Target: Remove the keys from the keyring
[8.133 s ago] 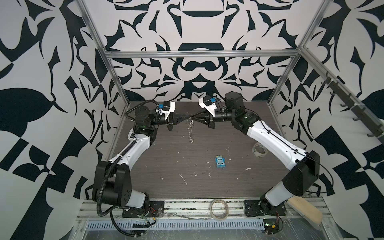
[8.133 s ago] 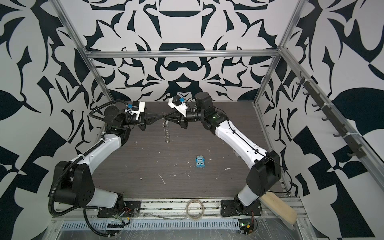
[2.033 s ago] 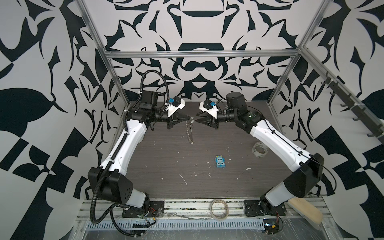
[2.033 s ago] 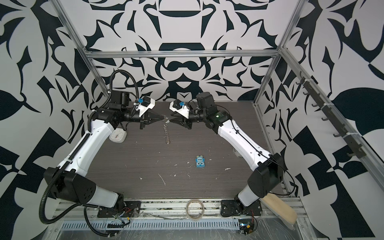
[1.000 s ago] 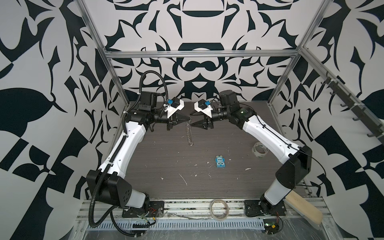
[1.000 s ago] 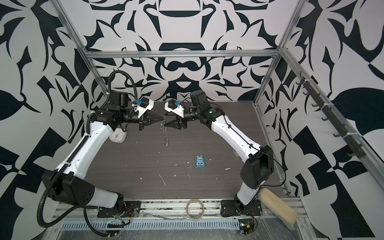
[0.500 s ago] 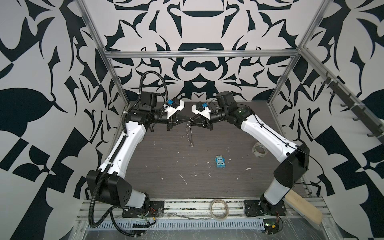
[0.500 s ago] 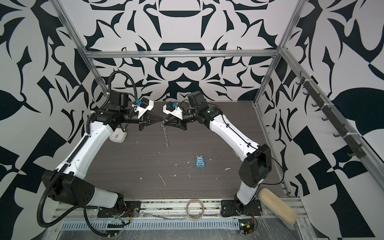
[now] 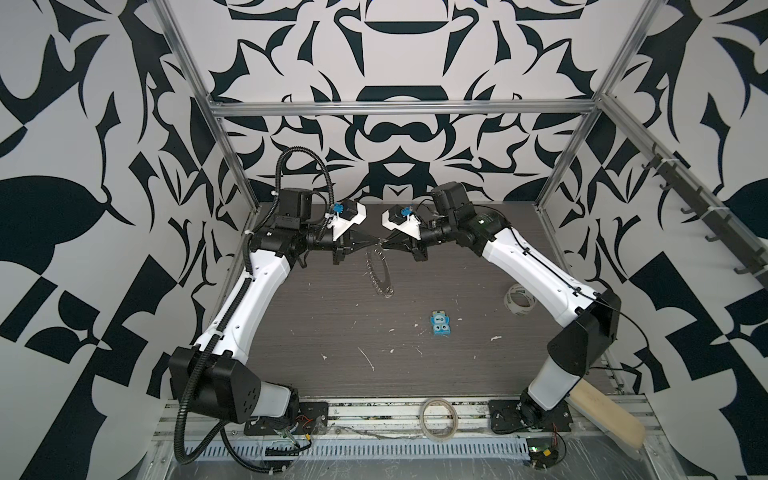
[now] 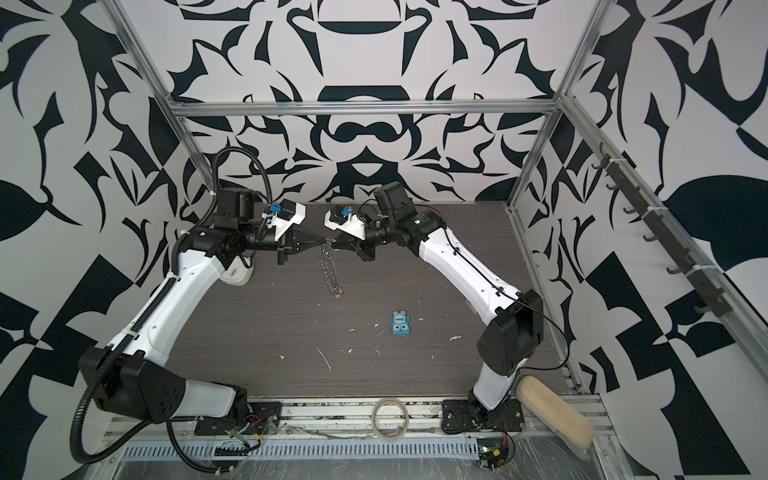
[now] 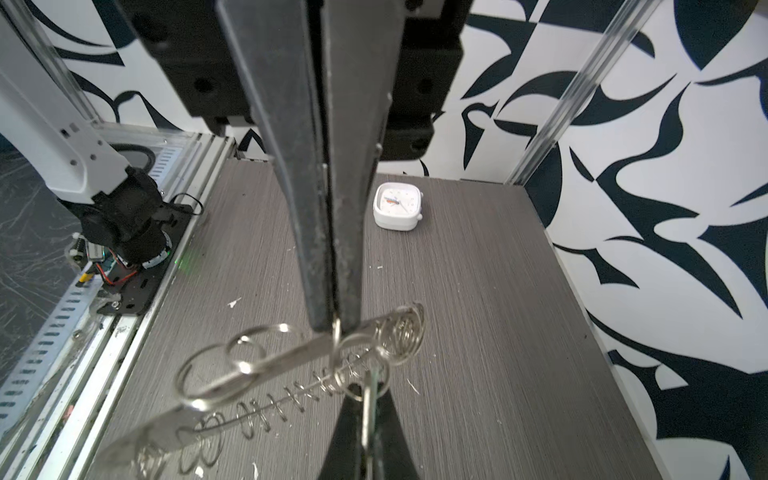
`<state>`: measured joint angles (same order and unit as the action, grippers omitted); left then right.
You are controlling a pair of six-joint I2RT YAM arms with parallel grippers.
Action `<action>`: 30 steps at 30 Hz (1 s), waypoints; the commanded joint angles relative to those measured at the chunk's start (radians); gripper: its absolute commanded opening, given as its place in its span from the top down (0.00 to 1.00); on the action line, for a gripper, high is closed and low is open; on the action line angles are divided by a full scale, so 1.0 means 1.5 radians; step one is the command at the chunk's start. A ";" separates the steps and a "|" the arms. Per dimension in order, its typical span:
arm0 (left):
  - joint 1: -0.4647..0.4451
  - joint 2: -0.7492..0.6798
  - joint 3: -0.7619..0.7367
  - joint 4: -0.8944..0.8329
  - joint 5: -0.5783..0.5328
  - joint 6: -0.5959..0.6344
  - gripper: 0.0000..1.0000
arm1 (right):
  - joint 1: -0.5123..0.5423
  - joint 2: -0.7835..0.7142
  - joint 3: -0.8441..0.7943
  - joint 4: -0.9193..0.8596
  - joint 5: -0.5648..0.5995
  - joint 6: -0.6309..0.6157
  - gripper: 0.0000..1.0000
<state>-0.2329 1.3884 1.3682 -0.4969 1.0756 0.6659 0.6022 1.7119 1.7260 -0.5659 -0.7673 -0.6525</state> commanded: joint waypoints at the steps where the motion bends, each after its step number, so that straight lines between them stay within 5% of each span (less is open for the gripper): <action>1: 0.017 -0.038 -0.053 0.176 0.042 -0.108 1.00 | 0.002 -0.038 0.005 -0.026 0.039 -0.008 1.00; 7: 0.020 -0.043 -0.115 0.362 0.081 -0.246 1.00 | 0.014 -0.051 -0.036 0.043 0.025 0.027 1.00; 18: 0.019 0.000 -0.254 1.002 0.045 -0.709 1.00 | 0.046 -0.004 -0.010 0.040 0.034 0.035 1.00; 30: -0.010 0.035 -0.297 1.171 -0.050 -0.773 1.00 | 0.052 -0.001 -0.037 0.135 0.027 0.102 1.00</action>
<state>-0.2264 1.4254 0.9321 1.0405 1.1091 -0.4194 0.6598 1.7100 1.6855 -0.3882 -0.6975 -0.5518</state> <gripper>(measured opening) 0.042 0.060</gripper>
